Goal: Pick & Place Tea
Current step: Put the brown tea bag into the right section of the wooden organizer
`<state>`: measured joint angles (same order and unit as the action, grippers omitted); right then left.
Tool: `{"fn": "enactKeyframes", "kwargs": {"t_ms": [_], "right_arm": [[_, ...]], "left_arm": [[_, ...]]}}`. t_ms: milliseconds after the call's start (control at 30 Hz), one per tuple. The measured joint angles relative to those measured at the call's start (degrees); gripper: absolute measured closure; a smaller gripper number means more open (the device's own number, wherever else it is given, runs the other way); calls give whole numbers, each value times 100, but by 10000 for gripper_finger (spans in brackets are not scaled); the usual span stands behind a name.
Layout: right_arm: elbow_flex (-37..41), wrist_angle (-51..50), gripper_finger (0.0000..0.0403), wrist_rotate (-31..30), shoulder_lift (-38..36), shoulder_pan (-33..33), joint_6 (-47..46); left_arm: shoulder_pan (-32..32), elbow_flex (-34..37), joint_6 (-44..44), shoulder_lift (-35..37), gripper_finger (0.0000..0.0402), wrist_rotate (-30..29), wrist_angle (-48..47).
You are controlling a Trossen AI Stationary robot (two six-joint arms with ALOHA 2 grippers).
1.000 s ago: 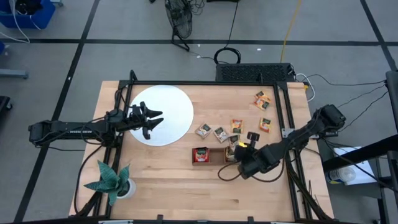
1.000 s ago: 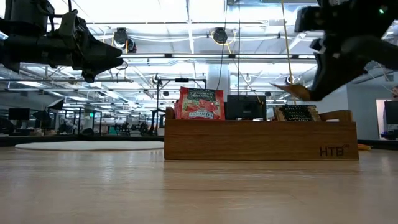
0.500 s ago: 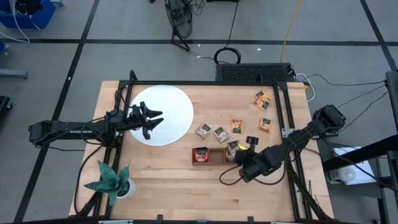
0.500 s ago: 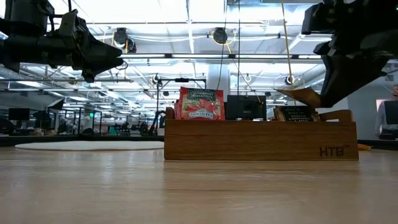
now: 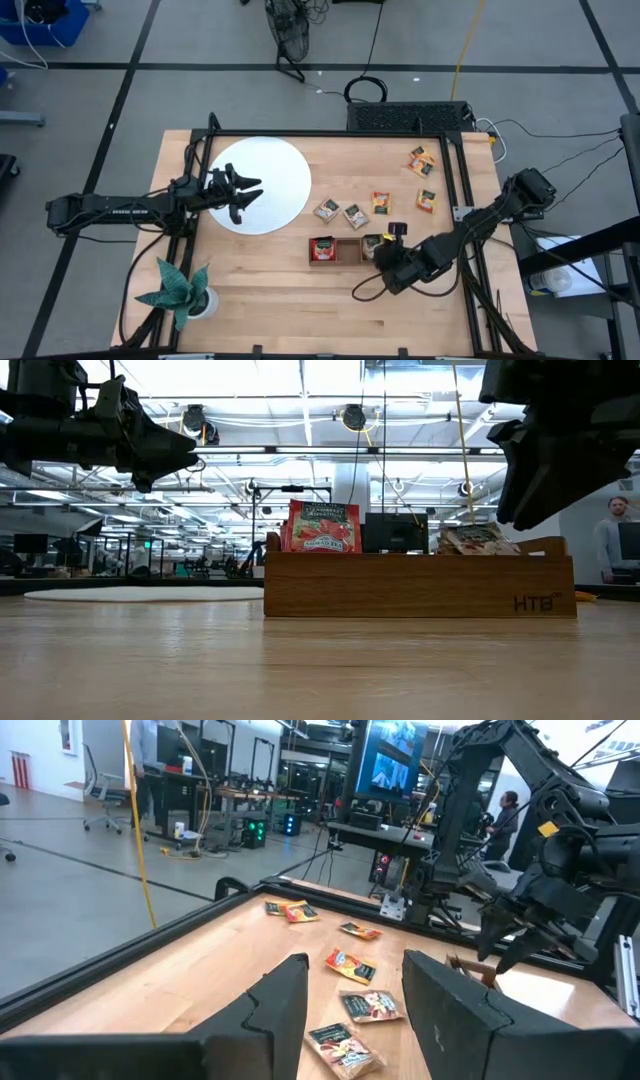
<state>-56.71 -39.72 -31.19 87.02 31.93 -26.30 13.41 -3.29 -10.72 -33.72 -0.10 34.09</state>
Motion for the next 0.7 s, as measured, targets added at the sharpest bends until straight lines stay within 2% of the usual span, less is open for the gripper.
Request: {"fn": "enactKeyframes", "kwargs": {"t_ms": [167, 233, 333, 367, 600, 700], "right_arm": [[-2, 100, 283, 31, -116, -41, 504], [-2, 116, 307, 327, -156, -135, 805], [-2, 128, 377, 1100, -146, -449, 1086], [2, 152, 389, 1298, -97, -558, 1132], [52, 339, 402, 2030, 237, -971, 1500], [52, 402, 402, 2146, 291, -991, 1676]], "left_arm": [[0, 0, 0, -1, 236, 0, 0], [-2, 0, -2, 0, 236, 0, 0], [-2, 0, 0, -2, 236, 0, 0], [-2, 0, 0, -1, 236, 0, 0], [-2, 0, 0, 0, 236, 0, 0], [0, 0, -1, -2, 236, 1, 0]]}}
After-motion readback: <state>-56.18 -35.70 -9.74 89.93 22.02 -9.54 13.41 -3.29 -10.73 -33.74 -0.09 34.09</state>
